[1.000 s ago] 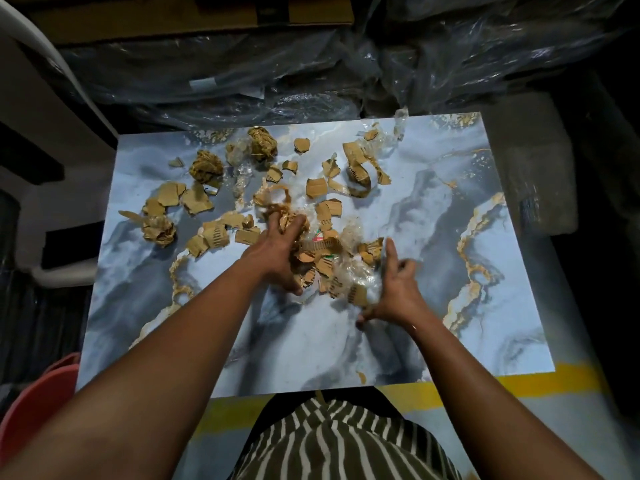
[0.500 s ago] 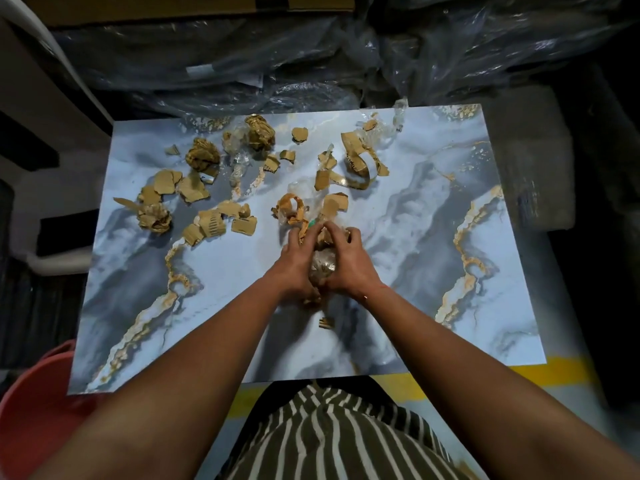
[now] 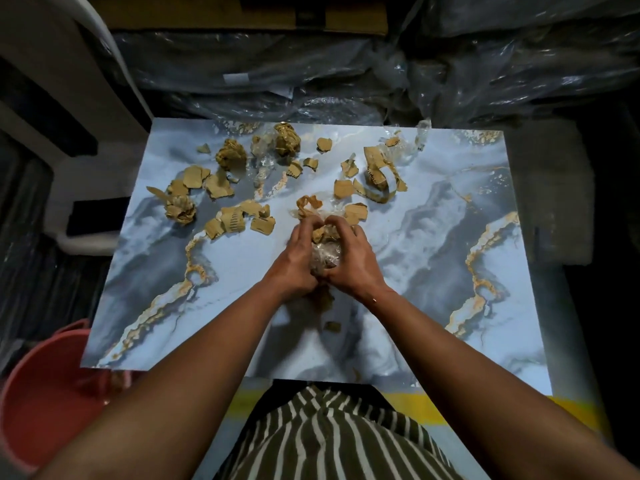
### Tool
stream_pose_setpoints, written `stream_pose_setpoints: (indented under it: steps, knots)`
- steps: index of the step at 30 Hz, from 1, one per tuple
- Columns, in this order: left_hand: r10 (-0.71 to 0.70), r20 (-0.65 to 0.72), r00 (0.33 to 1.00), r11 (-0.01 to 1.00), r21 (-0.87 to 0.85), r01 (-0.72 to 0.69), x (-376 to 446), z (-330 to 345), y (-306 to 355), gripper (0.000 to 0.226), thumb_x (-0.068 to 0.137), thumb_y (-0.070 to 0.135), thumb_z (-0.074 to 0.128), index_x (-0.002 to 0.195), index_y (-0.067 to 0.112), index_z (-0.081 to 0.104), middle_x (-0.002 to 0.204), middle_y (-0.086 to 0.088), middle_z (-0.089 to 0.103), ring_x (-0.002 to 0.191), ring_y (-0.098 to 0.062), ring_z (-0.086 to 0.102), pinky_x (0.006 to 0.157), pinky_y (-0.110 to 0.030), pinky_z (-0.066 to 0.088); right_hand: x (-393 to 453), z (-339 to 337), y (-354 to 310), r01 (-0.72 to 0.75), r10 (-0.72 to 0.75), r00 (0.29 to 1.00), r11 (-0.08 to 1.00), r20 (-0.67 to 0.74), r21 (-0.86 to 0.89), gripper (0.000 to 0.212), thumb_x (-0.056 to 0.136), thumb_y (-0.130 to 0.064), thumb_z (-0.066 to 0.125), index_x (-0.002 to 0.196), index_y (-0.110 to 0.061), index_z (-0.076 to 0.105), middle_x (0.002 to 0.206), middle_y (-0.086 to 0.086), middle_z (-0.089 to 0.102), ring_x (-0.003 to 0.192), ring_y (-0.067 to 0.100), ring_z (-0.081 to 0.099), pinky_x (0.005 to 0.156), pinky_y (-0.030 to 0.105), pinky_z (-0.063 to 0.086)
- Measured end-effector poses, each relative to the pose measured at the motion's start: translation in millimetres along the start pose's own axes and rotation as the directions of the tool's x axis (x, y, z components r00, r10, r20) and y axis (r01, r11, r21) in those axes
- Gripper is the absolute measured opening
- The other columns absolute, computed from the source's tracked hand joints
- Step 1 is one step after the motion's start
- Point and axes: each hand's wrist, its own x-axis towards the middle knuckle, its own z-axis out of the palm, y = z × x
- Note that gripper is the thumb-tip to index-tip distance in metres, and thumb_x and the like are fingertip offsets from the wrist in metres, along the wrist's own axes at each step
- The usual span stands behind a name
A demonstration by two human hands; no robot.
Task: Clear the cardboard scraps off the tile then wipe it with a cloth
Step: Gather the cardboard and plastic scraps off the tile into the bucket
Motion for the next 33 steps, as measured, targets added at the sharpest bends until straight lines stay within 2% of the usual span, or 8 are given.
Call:
stream_pose_setpoints:
  steps: [7,10,14,18,23,27,31,33]
  knots:
    - [0.0,-0.109,0.994,0.998,-0.067,-0.007,-25,-16,0,0.105,0.062,0.004,0.083,0.144,0.04,0.028,0.141,0.002,0.044,0.122,-0.021,0.056,0.096,-0.038,0.055,-8,7,-21,0.072,-0.071,0.997,0.997,-0.017,0.025,0.093,0.064,-0.031,0.092,0.144,-0.039,0.044,0.127,0.005,0.055,0.115,0.024,0.058,0.087,0.022,0.043]
    - [0.017,-0.158,0.987,0.996,-0.078,-0.03,-39,-26,-2,0.103,0.062,0.008,0.086,0.144,0.035,0.031,0.143,0.001,0.045,0.125,-0.018,0.054,0.099,-0.036,0.053,-11,13,-31,0.123,-0.122,0.992,0.992,-0.017,0.034,0.096,0.061,-0.03,0.093,0.144,-0.036,0.045,0.126,0.003,0.056,0.115,0.02,0.056,0.092,0.022,0.044]
    - [0.01,-0.217,0.976,0.994,-0.106,-0.033,-58,-44,-6,0.094,0.065,0.003,0.08,0.141,0.034,0.034,0.139,0.005,0.048,0.121,-0.015,0.055,0.097,-0.038,0.054,-13,23,-52,0.202,-0.202,0.979,0.979,-0.017,0.021,0.093,0.059,-0.025,0.092,0.142,-0.028,0.05,0.127,0.004,0.059,0.114,0.02,0.056,0.088,0.014,0.033]
    - [-0.013,-0.294,0.956,0.994,-0.108,-0.02,-77,-63,-21,0.089,0.07,0.004,0.079,0.14,0.036,0.035,0.139,0.006,0.05,0.124,-0.012,0.054,0.101,-0.036,0.051,-18,39,-81,0.246,-0.247,0.969,0.969,0.003,0.032,0.089,0.063,-0.029,0.089,0.142,-0.033,0.047,0.126,0.002,0.059,0.111,0.015,0.055,0.085,0.014,0.036]
    - [-0.052,-0.384,0.922,0.995,-0.101,0.014,-113,-96,-52,0.086,0.073,0.002,0.074,0.136,0.043,0.033,0.133,0.015,0.049,0.117,-0.012,0.057,0.086,-0.026,0.049,-27,74,-127,0.344,-0.344,0.939,0.936,-0.004,0.075,0.085,0.061,-0.02,0.087,0.138,-0.025,0.052,0.13,0.0,0.061,0.116,0.013,0.055,0.093,0.008,0.038]
    - [-0.054,-0.45,0.891,0.996,-0.093,0.013,-148,-127,-86,0.086,0.073,0.006,0.074,0.137,0.046,0.032,0.135,0.016,0.05,0.114,-0.015,0.06,0.088,-0.041,0.057,-40,111,-170,0.39,-0.391,0.92,0.917,-0.003,0.079,0.084,0.062,-0.017,0.086,0.14,-0.024,0.053,0.134,-0.002,0.059,0.117,0.009,0.054,0.095,0.008,0.04]
    - [-0.052,-0.523,0.851,0.995,-0.095,0.003,-189,-161,-125,0.087,0.074,0.005,0.076,0.138,0.043,0.031,0.132,0.018,0.047,0.114,-0.005,0.055,0.091,-0.02,0.05,-55,156,-216,0.444,-0.447,0.894,0.891,0.013,0.098,0.08,0.064,-0.014,0.083,0.138,-0.022,0.054,0.13,0.0,0.061,0.115,0.011,0.055,0.094,0.009,0.041]
    - [-0.067,-0.532,0.844,0.994,-0.113,0.007,-211,-178,-145,0.087,0.073,0.005,0.076,0.139,0.041,0.032,0.132,0.016,0.049,0.115,-0.008,0.056,0.091,-0.017,0.046,-63,180,-238,0.46,-0.465,0.885,0.882,0.032,0.107,0.081,0.064,-0.014,0.084,0.139,-0.021,0.054,0.129,0.0,0.061,0.115,0.013,0.057,0.095,0.013,0.043]
